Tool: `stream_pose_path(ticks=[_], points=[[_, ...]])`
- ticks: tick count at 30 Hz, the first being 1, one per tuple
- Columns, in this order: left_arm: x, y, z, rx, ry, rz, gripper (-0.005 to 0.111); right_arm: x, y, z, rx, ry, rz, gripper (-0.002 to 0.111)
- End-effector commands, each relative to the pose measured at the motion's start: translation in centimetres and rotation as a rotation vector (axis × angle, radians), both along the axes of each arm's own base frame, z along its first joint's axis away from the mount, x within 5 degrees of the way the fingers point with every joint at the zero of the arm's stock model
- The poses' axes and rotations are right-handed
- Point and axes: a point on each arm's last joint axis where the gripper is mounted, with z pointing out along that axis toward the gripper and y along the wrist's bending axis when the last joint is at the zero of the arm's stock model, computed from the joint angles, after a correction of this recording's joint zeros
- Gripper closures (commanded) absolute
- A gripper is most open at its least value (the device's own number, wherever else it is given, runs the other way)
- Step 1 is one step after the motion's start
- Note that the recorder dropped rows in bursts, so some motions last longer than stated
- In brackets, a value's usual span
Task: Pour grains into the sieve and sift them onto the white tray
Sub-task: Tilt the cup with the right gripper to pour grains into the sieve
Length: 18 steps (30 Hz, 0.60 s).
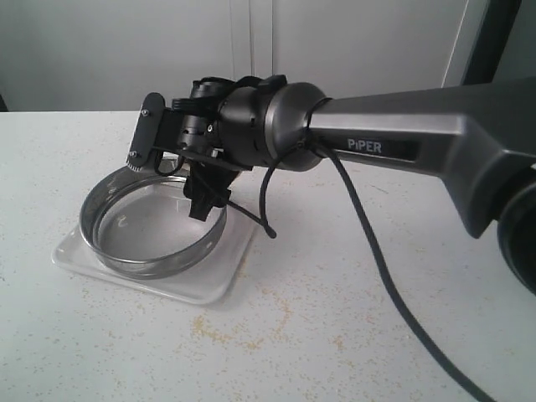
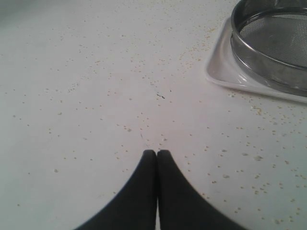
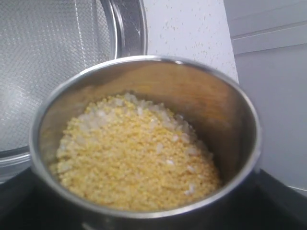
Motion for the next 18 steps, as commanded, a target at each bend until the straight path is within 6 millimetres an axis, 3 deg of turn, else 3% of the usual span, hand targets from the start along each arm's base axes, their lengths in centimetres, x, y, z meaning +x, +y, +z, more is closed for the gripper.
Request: stream_pose_path(ticks=[1,18], points=[[-0.01,0.02,-0.13,0.002,-0.001,0.002,0.107,0.11,0.39,0.59,-0.044,-0.068,0.048,0.108],[-0.01,0.02,-0.13,0.002,-0.001,0.002,0.107,0.17,0.8,1.14,-0.125,-0.166,0.115,0.108]])
